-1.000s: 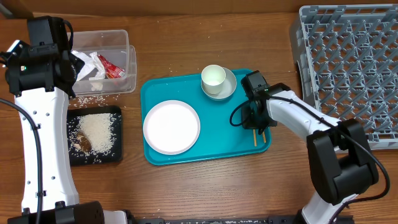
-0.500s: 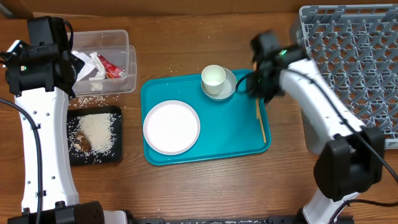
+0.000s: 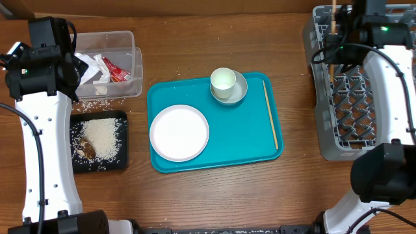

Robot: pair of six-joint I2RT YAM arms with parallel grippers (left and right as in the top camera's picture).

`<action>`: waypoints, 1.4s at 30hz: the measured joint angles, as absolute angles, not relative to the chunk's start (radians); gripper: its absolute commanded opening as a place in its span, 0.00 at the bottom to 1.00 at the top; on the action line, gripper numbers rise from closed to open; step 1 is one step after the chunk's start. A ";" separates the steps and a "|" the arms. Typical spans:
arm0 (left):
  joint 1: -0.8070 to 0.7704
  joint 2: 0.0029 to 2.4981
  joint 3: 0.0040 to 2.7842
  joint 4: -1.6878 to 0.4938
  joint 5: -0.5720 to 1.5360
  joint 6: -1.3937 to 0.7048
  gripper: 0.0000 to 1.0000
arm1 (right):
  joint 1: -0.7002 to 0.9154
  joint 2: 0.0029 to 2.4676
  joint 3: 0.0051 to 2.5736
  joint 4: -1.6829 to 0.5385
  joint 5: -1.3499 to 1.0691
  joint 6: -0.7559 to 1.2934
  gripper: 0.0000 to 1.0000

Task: Sort waste into correct bins and load items into the dishwasher
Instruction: 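Carry the chopstick to the dish rack and insert it upright, then return the right gripper to the tray and grasp the second chopstick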

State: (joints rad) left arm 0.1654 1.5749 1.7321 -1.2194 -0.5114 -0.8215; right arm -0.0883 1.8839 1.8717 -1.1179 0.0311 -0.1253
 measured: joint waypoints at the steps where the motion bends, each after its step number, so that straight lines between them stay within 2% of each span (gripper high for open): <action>1: 0.165 1.575 1.732 -1.219 -0.511 -0.822 1.00 | -0.103 1.884 1.872 -1.093 0.031 -0.146 0.04; 10: 0.165 1.575 1.732 -1.219 -0.511 -0.822 1.00 | -0.142 1.893 1.871 -0.994 0.029 -0.334 0.04; 24: 0.165 1.575 1.732 -1.219 -0.511 -0.822 1.00 | -0.144 2.102 1.870 -1.045 0.030 -0.370 0.04; 33: 0.165 1.575 1.732 -1.219 -0.511 -0.822 1.00 | -0.143 2.102 1.870 -1.099 0.030 -0.367 0.29; 42: 0.165 1.575 1.732 -1.219 -0.511 -0.822 1.00 | -0.143 2.096 1.870 -1.118 0.094 -0.279 0.33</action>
